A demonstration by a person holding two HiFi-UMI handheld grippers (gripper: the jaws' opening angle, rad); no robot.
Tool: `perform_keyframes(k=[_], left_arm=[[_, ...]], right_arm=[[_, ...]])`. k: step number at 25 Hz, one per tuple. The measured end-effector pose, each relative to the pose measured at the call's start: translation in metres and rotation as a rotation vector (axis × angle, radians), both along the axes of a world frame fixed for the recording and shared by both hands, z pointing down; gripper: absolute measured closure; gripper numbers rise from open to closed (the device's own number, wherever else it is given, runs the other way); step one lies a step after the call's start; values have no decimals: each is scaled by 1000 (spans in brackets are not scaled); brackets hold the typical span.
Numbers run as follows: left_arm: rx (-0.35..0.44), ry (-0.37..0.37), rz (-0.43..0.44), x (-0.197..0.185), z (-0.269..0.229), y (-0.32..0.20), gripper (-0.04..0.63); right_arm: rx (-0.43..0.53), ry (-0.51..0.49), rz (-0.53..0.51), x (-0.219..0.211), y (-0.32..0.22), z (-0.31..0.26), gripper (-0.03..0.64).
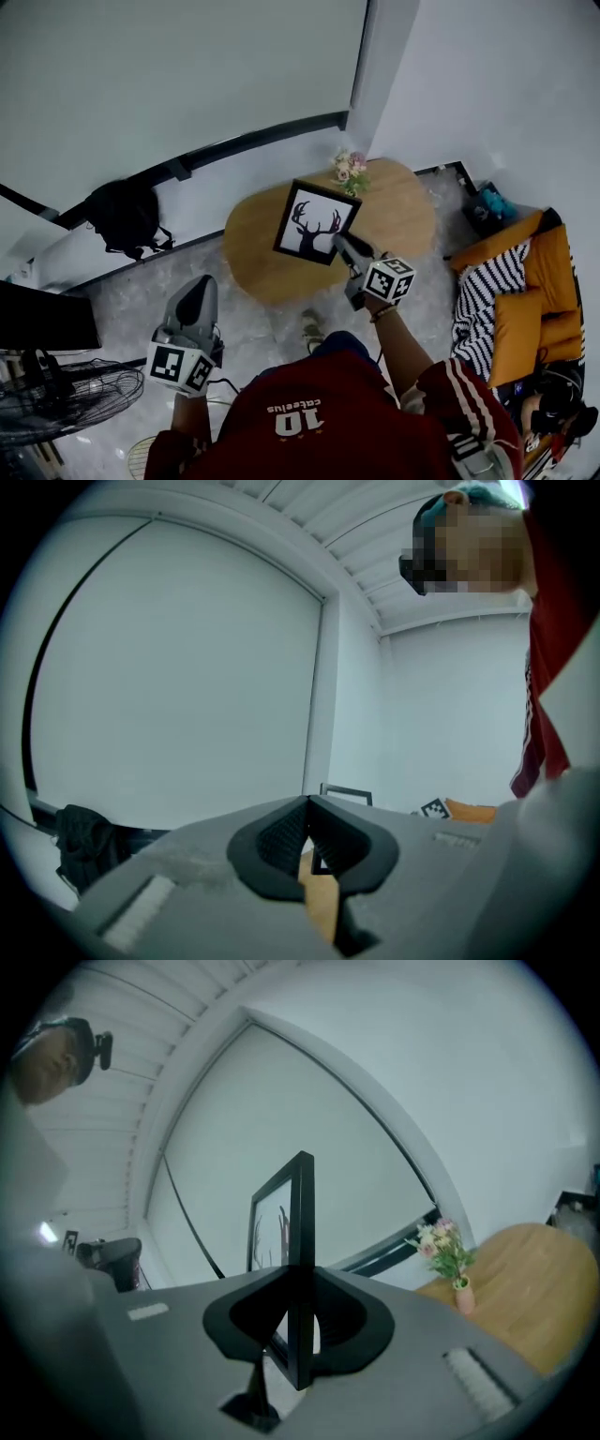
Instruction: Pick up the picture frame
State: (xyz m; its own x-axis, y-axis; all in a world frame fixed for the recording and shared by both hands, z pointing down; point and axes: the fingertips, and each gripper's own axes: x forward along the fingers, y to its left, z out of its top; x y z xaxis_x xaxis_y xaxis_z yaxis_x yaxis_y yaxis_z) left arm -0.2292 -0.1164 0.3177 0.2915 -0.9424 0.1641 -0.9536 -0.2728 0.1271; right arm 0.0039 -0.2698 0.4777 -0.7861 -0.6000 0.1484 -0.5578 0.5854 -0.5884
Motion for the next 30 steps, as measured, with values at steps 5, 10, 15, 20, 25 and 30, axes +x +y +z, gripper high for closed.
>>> perform_keyframes(k=[5,10,15,20,25,30], left_arm=[[53,8,-4,-4,-10,6,592],[86,6,-9,-8,-18,22,592],[117,4,12,-9,-25,30,592],[126,10,15,-14,-34,29,592],[134,11,24,-13,-39,28,592],[129,10,36,-11,-42,31,592]], right_arm=[[172,9,-39,-10,15,-73,545],[320,45,-70,-15,50,-129,545],[423,60,-95,-22,82,-178,545],[493,69,-102,-30,101,-220,545],[534,97,-88,-30,111,-241,545],[517,104,-75,-30,115,-242,545]])
